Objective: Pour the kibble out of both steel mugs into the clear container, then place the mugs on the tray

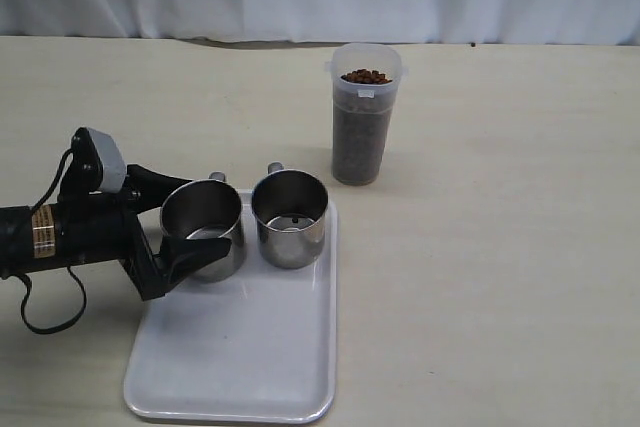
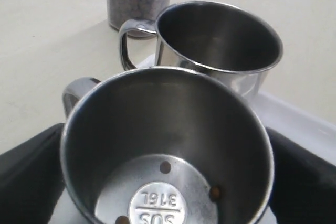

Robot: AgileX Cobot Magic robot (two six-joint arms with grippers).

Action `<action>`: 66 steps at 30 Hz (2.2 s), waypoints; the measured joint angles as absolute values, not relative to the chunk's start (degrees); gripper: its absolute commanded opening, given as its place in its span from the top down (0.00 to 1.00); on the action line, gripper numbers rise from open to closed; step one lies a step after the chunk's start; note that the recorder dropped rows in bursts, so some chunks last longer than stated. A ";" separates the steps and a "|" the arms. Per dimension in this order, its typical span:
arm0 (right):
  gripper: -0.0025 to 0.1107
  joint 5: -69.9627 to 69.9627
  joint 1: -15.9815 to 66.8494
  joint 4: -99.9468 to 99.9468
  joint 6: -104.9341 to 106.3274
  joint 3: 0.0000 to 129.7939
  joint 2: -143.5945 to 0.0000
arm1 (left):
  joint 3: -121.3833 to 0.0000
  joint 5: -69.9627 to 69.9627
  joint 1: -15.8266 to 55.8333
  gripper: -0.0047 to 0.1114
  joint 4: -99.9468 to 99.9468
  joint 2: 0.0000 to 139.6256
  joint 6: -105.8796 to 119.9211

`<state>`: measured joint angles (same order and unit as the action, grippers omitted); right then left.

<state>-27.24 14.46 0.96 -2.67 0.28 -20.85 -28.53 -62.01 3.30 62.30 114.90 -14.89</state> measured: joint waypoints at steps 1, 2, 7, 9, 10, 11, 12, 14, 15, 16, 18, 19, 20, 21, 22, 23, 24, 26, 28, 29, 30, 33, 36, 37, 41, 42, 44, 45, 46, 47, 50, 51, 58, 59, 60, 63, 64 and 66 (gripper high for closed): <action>0.93 -27.24 14.46 0.96 -2.67 0.28 -20.85 | -28.53 -62.11 3.30 0.29 62.42 114.90 -14.89; 0.93 -27.24 14.46 0.96 -2.67 0.28 -20.85 | -28.53 -62.11 3.30 0.28 62.43 114.90 -14.89; 0.93 -27.09 14.46 0.96 -2.67 0.28 -20.85 | -28.53 -62.11 3.30 0.29 62.43 114.90 -14.89; 0.93 -27.09 14.46 0.96 -2.67 0.28 -20.85 | -28.53 -62.11 3.30 0.29 62.43 114.90 -14.89; 0.93 -27.09 14.46 0.96 -2.67 0.28 -20.85 | -28.53 -62.11 3.30 0.29 62.43 114.90 -14.89; 0.93 -27.09 14.46 0.96 -2.67 0.28 -20.85 | -28.53 -62.11 3.30 0.29 62.43 114.90 -14.89; 0.93 -27.09 14.46 0.96 -2.67 0.28 -20.85 | -28.53 -62.11 3.30 0.29 62.43 114.90 -14.89; 0.93 -27.09 14.46 0.96 -2.67 0.28 -20.85 | -28.53 -62.11 3.30 0.29 62.82 114.90 -14.89; 0.93 -27.09 14.46 0.96 -2.67 0.28 -20.85 | -28.53 -62.11 3.30 0.29 63.08 114.90 -14.89; 0.93 -27.09 14.46 0.96 -2.67 0.28 -20.85 | -28.53 -62.11 3.30 0.29 63.17 114.90 -14.89; 0.93 -27.09 14.46 0.96 -2.67 0.28 -20.85 | -28.53 -62.11 3.30 0.29 63.31 114.90 -14.89; 0.93 -27.09 14.46 0.96 -2.67 0.28 -20.85 | -28.53 -62.11 3.30 0.29 63.31 114.90 -14.89; 0.93 -27.09 14.46 0.96 -2.67 0.28 -20.85 | -28.53 -62.11 3.30 0.29 63.31 114.66 -14.89; 0.93 -27.09 14.46 0.96 -2.67 0.28 -20.85 | -28.53 -61.88 3.30 0.29 63.36 113.62 -15.37; 0.93 -27.09 14.46 0.96 -2.67 0.28 -20.85 | -28.53 -61.65 3.30 0.29 63.50 113.04 -15.96; 0.93 -27.09 14.46 0.96 -2.67 0.28 -20.85 | -28.53 -60.40 3.30 0.29 63.60 111.49 -17.13; 0.93 -27.09 14.46 0.96 -2.67 0.28 -20.85 | -28.53 -59.16 3.30 0.29 63.78 110.17 -17.88; 0.93 -27.09 14.46 0.96 -2.67 0.28 -20.85 | -28.53 -58.22 3.30 0.29 64.64 108.77 -18.66; 0.93 -27.09 14.46 0.96 -2.67 0.28 -20.85 | -28.53 -58.11 3.30 0.29 65.57 107.92 -19.39; 0.93 -27.09 14.46 0.96 -2.67 0.28 -20.85 | -28.53 -58.11 3.30 0.29 65.97 107.68 -19.66; 0.93 -27.09 14.46 0.96 -2.67 0.28 -20.85 | -28.57 -58.11 3.30 0.29 66.19 107.57 -20.12; 0.93 -27.09 14.46 0.96 -2.67 0.28 -20.85 | -28.57 -58.11 3.30 0.29 66.41 107.53 -20.69; 0.93 -27.09 14.46 0.96 -2.67 0.28 -20.85 | -28.57 -58.55 3.30 0.29 66.44 107.33 -20.68; 0.93 -27.09 14.46 0.96 -2.67 0.28 -20.85 | -28.57 -58.63 3.30 0.29 66.71 107.15 -20.94; 0.93 -27.09 14.46 0.96 -2.67 0.28 -20.85 | -28.57 -58.76 3.30 0.29 68.63 104.78 -22.51; 0.93 -27.09 14.46 0.96 -2.67 0.28 -20.85 | -28.57 -58.76 3.30 0.29 69.39 103.85 -23.13; 0.93 -27.09 14.46 0.96 -2.67 0.28 -20.85 | -28.57 -58.76 3.30 0.29 70.55 101.97 -24.51; 0.93 -27.09 14.46 0.96 -2.67 0.28 -20.85 | -28.57 -58.76 3.30 0.29 71.31 100.85 -25.27; 0.93 -27.09 14.46 0.96 -2.67 0.28 -20.85 | -28.57 -58.76 3.30 0.29 71.82 99.69 -26.12; 0.93 -27.09 14.46 0.96 -2.67 0.28 -20.85 | -28.57 -58.76 3.30 0.31 72.06 98.47 -27.01; 0.93 -27.09 14.46 0.96 -2.67 0.28 -20.85 | -28.57 -57.19 3.30 0.49 72.03 94.69 -31.38; 0.93 -27.09 14.46 0.96 -2.67 0.28 -20.85 | -28.57 -55.72 3.30 0.58 71.62 92.73 -33.40; 0.93 -27.09 14.46 0.96 -2.67 0.28 -20.85 | -28.47 -47.24 3.30 0.96 70.36 77.42 -42.86; 0.93 -27.09 14.46 0.96 -2.67 0.28 -20.85 | -28.47 -46.20 3.30 0.96 70.07 74.62 -44.41; 0.93 -27.09 14.46 0.96 -2.67 0.28 -20.85 | -28.35 -44.89 3.30 0.96 69.35 71.67 -45.55; 0.93 -27.09 14.46 0.96 -2.67 0.28 -20.85 | -26.72 -39.38 3.30 0.96 63.93 62.61 -46.20; 0.93 -27.09 14.46 0.96 -2.67 0.28 -20.85 | -25.89 -37.48 3.30 0.96 60.76 59.78 -45.55; 0.93 -27.09 14.46 0.96 -2.67 0.28 -20.85 | -23.28 -33.29 3.30 0.96 52.82 52.37 -41.72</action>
